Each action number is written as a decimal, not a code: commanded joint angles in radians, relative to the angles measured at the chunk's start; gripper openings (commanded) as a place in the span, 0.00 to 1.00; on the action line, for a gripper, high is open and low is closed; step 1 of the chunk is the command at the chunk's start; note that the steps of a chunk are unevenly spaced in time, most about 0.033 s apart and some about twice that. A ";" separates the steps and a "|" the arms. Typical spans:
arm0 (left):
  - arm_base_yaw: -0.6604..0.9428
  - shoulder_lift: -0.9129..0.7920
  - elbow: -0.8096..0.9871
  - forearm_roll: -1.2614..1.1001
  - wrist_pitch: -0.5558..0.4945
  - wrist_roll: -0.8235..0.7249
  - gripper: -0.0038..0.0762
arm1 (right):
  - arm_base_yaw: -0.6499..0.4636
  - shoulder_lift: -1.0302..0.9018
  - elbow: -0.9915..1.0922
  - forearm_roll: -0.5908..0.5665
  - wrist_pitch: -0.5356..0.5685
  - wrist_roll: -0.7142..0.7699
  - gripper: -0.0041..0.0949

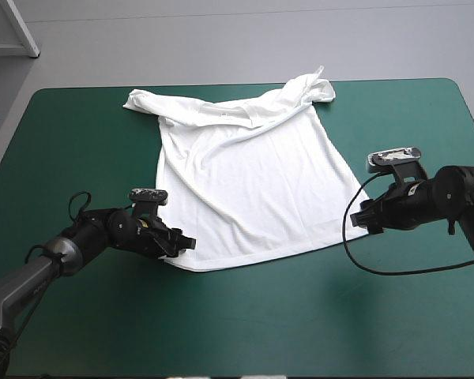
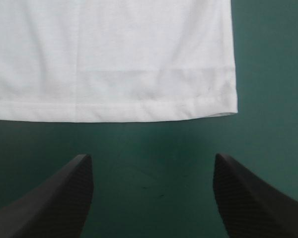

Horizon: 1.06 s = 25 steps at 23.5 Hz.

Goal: Fold the cloth

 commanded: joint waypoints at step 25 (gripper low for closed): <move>-0.003 -0.210 -0.096 0.217 0.197 -0.127 0.07 | -0.007 0.398 -0.020 -0.074 -0.258 0.080 0.70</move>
